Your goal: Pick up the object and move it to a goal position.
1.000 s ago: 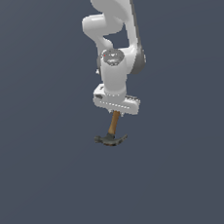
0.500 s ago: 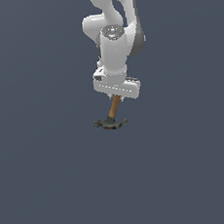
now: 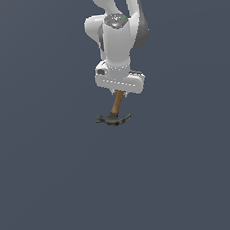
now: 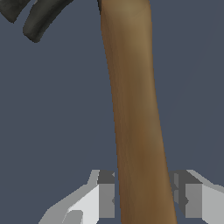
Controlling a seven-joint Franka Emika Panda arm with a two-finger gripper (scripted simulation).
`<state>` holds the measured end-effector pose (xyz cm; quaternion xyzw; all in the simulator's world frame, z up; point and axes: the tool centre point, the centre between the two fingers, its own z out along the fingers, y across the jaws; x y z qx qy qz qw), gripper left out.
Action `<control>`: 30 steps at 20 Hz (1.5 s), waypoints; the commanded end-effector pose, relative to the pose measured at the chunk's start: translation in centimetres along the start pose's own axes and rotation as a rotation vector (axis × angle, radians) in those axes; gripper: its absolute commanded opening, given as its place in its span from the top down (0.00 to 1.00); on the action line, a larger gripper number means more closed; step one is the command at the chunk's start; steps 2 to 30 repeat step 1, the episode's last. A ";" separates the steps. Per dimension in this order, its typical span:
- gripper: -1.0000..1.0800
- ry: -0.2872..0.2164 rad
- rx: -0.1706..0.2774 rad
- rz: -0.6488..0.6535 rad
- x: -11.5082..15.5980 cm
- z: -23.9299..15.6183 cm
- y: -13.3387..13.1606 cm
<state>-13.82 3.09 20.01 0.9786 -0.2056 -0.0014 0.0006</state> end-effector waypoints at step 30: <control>1.00 0.003 0.001 0.000 -0.1 -0.3 0.0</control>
